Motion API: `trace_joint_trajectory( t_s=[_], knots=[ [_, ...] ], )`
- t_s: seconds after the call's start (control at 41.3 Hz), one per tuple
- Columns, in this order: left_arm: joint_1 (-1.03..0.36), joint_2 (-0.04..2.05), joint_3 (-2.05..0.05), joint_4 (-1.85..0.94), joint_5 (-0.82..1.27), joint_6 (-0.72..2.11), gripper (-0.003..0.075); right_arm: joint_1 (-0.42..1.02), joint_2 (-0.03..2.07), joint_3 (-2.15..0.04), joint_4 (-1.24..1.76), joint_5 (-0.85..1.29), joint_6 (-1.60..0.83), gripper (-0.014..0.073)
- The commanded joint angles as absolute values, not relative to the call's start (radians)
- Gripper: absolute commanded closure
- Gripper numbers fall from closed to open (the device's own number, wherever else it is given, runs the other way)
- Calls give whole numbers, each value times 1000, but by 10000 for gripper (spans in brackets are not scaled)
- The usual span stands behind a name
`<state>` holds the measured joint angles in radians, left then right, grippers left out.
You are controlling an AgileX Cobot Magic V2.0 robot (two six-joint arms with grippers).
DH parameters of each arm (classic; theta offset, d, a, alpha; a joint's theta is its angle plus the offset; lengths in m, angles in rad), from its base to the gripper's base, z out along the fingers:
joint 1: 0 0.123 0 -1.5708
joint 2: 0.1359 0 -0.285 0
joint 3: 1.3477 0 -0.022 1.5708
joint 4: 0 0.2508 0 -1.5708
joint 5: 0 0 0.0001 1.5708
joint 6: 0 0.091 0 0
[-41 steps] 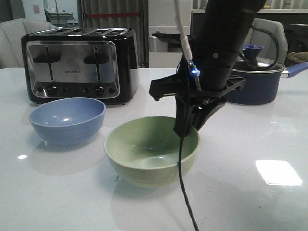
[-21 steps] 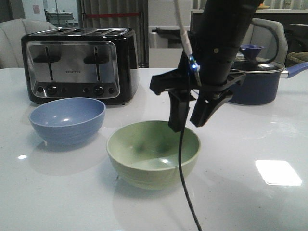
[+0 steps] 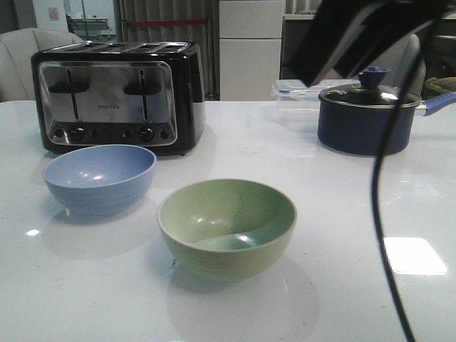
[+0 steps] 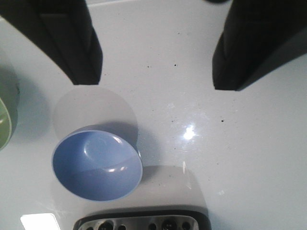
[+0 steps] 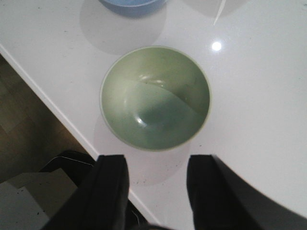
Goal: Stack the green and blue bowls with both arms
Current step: 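Open the right gripper and lift it away from the green bowl, then grasp the rim of the light blue bowl with the left gripper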
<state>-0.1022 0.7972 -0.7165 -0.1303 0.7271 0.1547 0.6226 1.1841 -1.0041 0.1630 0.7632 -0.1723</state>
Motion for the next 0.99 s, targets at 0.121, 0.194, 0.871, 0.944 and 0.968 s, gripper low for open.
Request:
trace_joint_trajectory(
  t_s=[0.121,0.194,0.871,0.944,0.968],
  knots=[
    [-177,969,-766,-152,543,162,76,626,977,-902,167,701,-187,178],
    [-185,1044,-790,-152,532,162,76,626,935,-877,167,700,-187,178],
    [-185,1716,-1191,-175,539,162,171,626,896,-860,167,701,-187,178],
    [-185,1750,-1206,-180,533,162,215,626,896,-860,166,701,-187,178],
    [-185,1758,-1210,-182,530,162,228,626,896,-860,166,701,-187,178]
  ],
)
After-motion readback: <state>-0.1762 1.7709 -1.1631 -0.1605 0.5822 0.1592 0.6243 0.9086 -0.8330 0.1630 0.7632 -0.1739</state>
